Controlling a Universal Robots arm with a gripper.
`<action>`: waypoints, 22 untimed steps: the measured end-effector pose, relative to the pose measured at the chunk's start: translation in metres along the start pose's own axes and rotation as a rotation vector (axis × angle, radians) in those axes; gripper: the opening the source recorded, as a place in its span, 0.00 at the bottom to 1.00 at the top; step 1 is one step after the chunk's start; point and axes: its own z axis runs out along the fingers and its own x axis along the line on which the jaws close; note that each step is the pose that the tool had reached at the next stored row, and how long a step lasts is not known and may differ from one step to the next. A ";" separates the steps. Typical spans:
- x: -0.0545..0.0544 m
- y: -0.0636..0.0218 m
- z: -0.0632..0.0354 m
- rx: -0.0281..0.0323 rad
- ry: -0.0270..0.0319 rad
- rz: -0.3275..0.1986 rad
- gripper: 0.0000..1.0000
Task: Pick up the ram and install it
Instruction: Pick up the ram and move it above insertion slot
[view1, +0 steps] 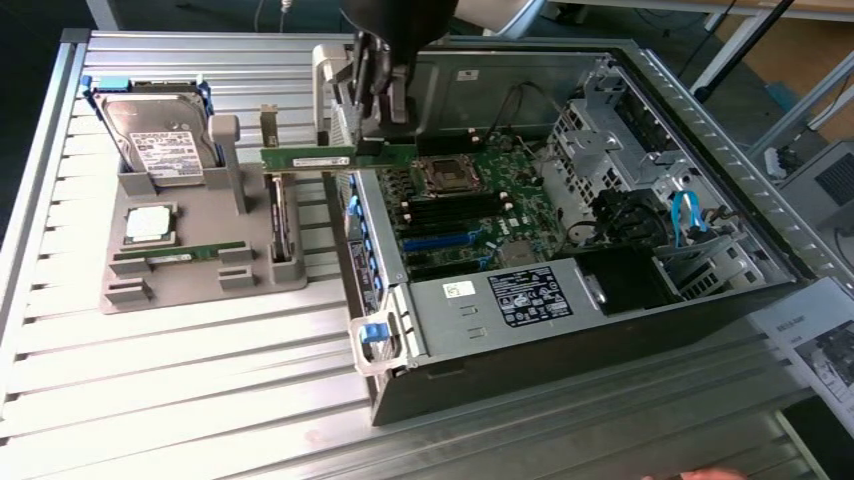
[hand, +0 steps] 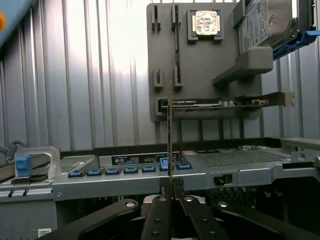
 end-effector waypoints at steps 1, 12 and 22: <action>0.000 -0.0023 -0.0001 -0.0002 -0.0001 0.000 0.12; -0.002 -0.0292 -0.0014 -0.0027 0.0001 0.000 0.12; -0.003 -0.0543 -0.0026 -0.0054 0.0003 0.000 0.12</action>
